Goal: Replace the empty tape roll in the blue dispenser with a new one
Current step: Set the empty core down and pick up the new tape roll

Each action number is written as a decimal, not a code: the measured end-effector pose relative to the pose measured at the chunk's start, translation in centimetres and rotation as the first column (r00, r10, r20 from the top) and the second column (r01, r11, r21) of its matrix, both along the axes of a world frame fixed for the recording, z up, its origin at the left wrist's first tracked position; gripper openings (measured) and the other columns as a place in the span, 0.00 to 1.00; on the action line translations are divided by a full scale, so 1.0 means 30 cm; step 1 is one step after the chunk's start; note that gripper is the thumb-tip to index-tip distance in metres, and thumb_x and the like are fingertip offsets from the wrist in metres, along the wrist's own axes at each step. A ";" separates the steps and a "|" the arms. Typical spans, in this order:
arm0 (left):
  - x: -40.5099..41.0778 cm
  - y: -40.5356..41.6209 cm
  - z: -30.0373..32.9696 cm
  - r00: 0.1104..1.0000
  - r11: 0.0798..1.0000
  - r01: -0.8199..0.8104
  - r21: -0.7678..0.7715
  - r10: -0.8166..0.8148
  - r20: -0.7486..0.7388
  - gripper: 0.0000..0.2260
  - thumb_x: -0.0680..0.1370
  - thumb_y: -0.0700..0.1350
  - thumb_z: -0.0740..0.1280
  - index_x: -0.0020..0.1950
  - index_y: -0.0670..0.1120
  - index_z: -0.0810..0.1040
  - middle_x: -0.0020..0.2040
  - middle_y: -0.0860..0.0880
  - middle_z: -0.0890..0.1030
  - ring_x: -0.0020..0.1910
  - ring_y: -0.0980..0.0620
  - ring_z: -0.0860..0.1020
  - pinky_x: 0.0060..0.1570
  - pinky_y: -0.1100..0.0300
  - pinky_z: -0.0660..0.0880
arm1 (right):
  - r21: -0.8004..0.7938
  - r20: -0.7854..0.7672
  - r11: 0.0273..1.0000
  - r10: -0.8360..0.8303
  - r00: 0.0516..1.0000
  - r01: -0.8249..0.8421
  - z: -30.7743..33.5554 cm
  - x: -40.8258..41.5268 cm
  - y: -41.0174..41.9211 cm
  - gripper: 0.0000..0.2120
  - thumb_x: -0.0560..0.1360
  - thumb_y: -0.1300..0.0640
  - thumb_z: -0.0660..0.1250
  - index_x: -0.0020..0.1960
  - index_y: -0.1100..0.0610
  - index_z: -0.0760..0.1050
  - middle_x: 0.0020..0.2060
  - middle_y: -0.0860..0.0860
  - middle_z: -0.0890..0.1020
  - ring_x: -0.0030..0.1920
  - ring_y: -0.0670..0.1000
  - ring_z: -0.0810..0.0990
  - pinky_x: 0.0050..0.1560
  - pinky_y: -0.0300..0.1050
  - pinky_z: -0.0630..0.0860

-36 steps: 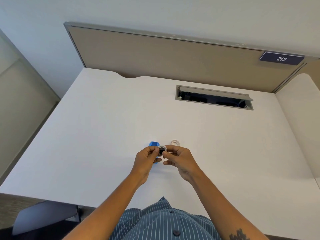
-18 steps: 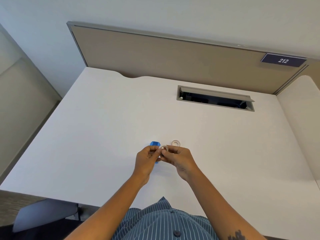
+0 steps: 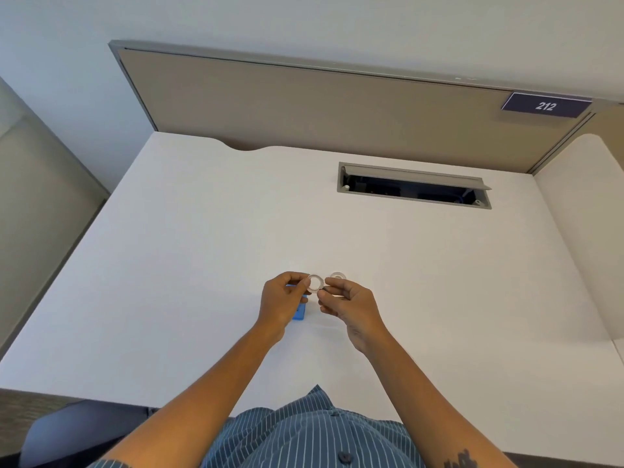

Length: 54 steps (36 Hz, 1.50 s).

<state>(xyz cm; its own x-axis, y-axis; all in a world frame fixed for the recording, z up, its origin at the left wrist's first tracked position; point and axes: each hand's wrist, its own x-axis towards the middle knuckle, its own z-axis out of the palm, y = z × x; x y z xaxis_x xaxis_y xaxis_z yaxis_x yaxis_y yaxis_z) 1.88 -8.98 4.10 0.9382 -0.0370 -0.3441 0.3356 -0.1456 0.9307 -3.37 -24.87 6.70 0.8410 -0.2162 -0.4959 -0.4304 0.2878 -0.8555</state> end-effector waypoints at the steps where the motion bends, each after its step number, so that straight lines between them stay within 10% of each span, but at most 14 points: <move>1: 0.013 -0.003 0.000 1.000 1.000 0.007 0.019 -0.007 0.000 0.03 0.80 0.46 0.74 0.49 0.56 0.85 0.45 0.52 0.89 0.41 0.54 0.88 0.37 0.65 0.82 | -0.009 -0.004 1.000 -0.009 1.000 0.009 -0.004 0.003 -0.005 0.17 0.75 0.67 0.79 0.63 0.63 0.83 0.51 0.59 0.87 0.47 0.55 0.87 0.53 0.50 0.87; 47: 0.436 -0.162 -0.165 0.989 0.886 0.123 0.448 -0.148 0.020 0.06 0.79 0.40 0.73 0.55 0.41 0.86 0.54 0.43 0.87 0.52 0.46 0.84 0.57 0.53 0.81 | -0.043 -0.207 0.993 -0.114 0.972 0.107 -0.135 0.022 -0.131 0.10 0.76 0.64 0.79 0.56 0.58 0.88 0.51 0.59 0.90 0.48 0.53 0.88 0.47 0.44 0.87; 54: 0.356 -0.185 -0.136 0.842 0.844 0.327 0.424 -0.464 0.274 0.11 0.81 0.40 0.70 0.62 0.45 0.82 0.56 0.49 0.82 0.51 0.54 0.81 0.54 0.56 0.82 | -0.034 -0.185 0.992 -0.124 0.975 0.120 -0.134 0.011 -0.137 0.10 0.76 0.65 0.79 0.57 0.58 0.87 0.51 0.61 0.89 0.49 0.54 0.88 0.48 0.44 0.87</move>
